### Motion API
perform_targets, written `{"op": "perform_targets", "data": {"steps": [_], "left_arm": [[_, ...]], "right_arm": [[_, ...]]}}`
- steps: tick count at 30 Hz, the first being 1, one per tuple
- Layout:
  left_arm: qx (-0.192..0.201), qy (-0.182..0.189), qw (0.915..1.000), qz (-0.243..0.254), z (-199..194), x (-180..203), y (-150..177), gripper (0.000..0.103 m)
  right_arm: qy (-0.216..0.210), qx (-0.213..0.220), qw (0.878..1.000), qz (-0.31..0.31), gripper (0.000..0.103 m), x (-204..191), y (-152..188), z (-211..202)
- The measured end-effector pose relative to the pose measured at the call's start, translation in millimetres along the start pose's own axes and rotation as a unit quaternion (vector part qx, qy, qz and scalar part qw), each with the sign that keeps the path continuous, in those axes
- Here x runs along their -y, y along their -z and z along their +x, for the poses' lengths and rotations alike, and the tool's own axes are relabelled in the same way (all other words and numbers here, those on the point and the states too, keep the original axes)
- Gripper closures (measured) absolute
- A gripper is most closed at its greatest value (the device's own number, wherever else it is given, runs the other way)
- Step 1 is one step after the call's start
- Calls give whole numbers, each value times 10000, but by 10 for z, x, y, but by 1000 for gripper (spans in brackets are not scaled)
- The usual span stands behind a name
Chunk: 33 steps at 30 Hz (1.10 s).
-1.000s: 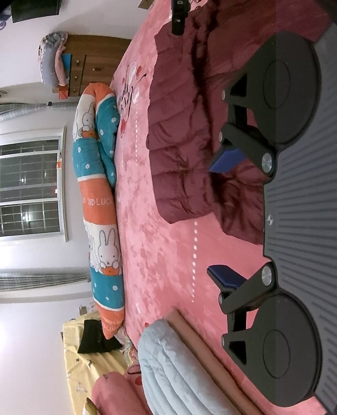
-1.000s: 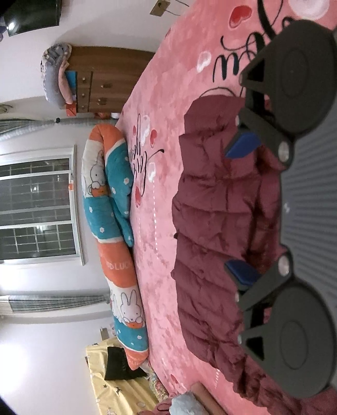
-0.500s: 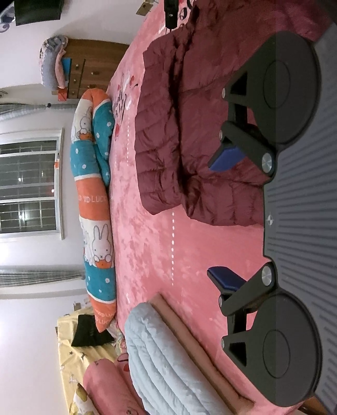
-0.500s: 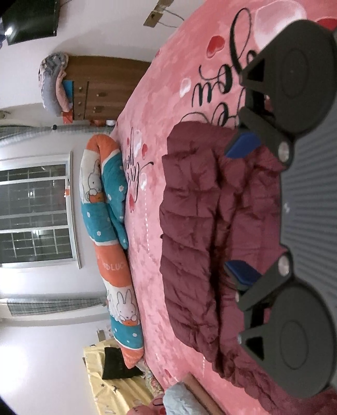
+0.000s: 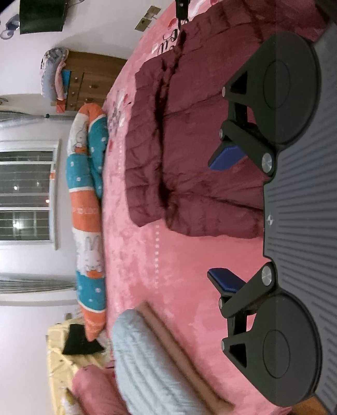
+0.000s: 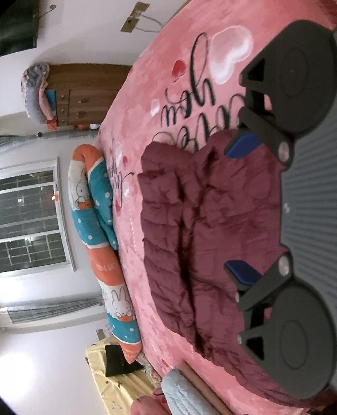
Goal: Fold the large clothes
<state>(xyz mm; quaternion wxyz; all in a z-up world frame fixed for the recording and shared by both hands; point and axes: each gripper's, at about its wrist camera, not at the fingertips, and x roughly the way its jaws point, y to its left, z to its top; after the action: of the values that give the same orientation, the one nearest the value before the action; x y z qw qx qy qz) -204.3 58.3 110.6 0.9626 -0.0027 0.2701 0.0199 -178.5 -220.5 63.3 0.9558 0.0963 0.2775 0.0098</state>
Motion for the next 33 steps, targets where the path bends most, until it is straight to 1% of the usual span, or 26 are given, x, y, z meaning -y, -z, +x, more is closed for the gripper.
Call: {"op": "perform_targets", "data": {"steps": [6, 8, 11, 15, 19, 22, 25, 27, 29, 32, 33], "left_arm": [[-528, 50, 9974, -478, 126, -90, 121, 1], [-661, 72, 9959, -613, 170, -127, 159, 1], [-826, 1, 9940, -721, 238, -181, 227, 1], [-1063, 33, 9909, -830, 317, -229, 293, 1], [-1169, 166, 9906, -688, 350, -178, 336, 1], [-1249, 266, 9899, -608, 368, -141, 390, 1], [-1351, 326, 9886, -584, 435, -136, 416, 1], [-1443, 339, 9872, -587, 472, -141, 417, 1], [-1493, 394, 9863, -585, 469, -144, 430, 2], [-1625, 494, 9838, -572, 523, -123, 467, 2], [-1659, 499, 9834, -546, 536, -110, 475, 2]], "right_arm": [[215, -311, 9987, 336, 15, 171, 101, -112], [224, -519, 9974, 449, 15, 219, 134, -104], [254, -753, 9958, 451, 15, 265, 182, -91], [148, -1130, 9923, 491, 15, 327, 238, -38], [40, -1517, 9871, 506, 15, 360, 300, 19], [112, -1750, 9833, 495, 15, 375, 345, 56], [50, -2177, 9746, 525, 15, 403, 420, 137], [133, -2402, 9699, 385, 16, 386, 469, 201], [95, -2672, 9633, 226, 16, 346, 533, 272], [41, -2903, 9569, -20, 22, 279, 594, 335], [-21, -2979, 9546, -83, 27, 259, 617, 350]]}}
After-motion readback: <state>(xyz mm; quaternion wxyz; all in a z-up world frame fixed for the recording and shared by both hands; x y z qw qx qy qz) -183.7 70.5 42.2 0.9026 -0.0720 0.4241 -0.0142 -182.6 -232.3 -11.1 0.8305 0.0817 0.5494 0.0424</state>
